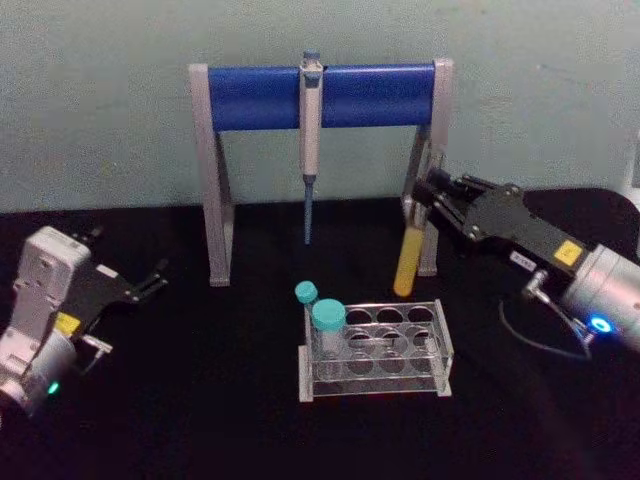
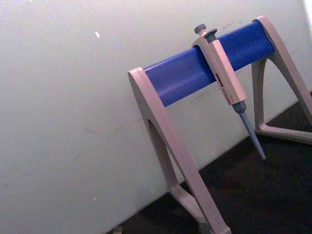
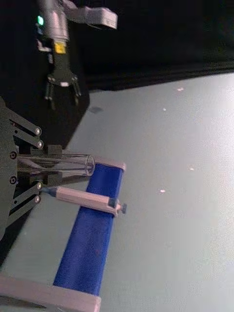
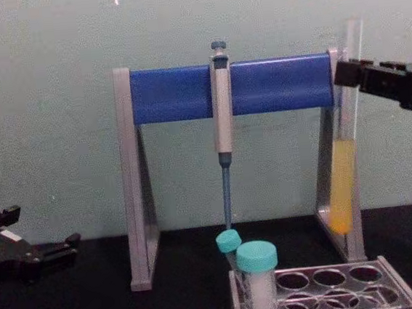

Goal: Pick up the test tube from the test tube rack, shake it, then place it back into the test tube rack.

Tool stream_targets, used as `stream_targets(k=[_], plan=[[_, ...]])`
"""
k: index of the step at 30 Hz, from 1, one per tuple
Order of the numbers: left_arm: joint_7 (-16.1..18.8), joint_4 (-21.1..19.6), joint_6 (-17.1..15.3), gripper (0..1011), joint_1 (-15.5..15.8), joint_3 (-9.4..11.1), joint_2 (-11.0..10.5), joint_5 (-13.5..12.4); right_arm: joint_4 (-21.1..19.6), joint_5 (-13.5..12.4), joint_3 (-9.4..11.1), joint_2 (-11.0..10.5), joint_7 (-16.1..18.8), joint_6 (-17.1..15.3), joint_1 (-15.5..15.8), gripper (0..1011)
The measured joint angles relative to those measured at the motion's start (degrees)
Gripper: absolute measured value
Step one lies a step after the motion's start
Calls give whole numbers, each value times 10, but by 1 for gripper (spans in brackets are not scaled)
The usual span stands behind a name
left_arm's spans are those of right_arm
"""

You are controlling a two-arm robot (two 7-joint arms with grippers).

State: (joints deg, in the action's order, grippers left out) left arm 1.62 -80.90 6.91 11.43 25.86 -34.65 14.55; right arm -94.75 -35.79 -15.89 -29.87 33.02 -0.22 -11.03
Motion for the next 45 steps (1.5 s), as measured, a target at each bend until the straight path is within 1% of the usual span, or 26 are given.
stream_targets(k=[1,3,5,10,13,18,27,36,45], plan=[[0,0,0,1001,0,0,0,0,0,0,0,0,0,0,0,220],[0,0,0,1001,0,0,0,0,-2,0,-1,-8,2,1,3,221],[0,0,0,1001,0,0,0,0,-2,3,-2,-19,2,9,7,221],[0,0,0,1001,0,0,0,0,3,5,-6,-24,-2,22,6,221],[0,0,0,1001,0,0,0,0,13,11,-15,-21,-5,30,1,220],[0,0,0,1001,0,0,0,0,33,22,-33,-10,-9,39,-11,221],[0,0,0,1001,0,0,0,0,58,32,-50,4,-9,46,-26,220],[0,0,0,1001,0,0,0,0,76,43,-62,12,-9,47,-38,221],[0,0,0,1001,0,0,0,0,89,52,-68,16,-9,43,-45,220]])
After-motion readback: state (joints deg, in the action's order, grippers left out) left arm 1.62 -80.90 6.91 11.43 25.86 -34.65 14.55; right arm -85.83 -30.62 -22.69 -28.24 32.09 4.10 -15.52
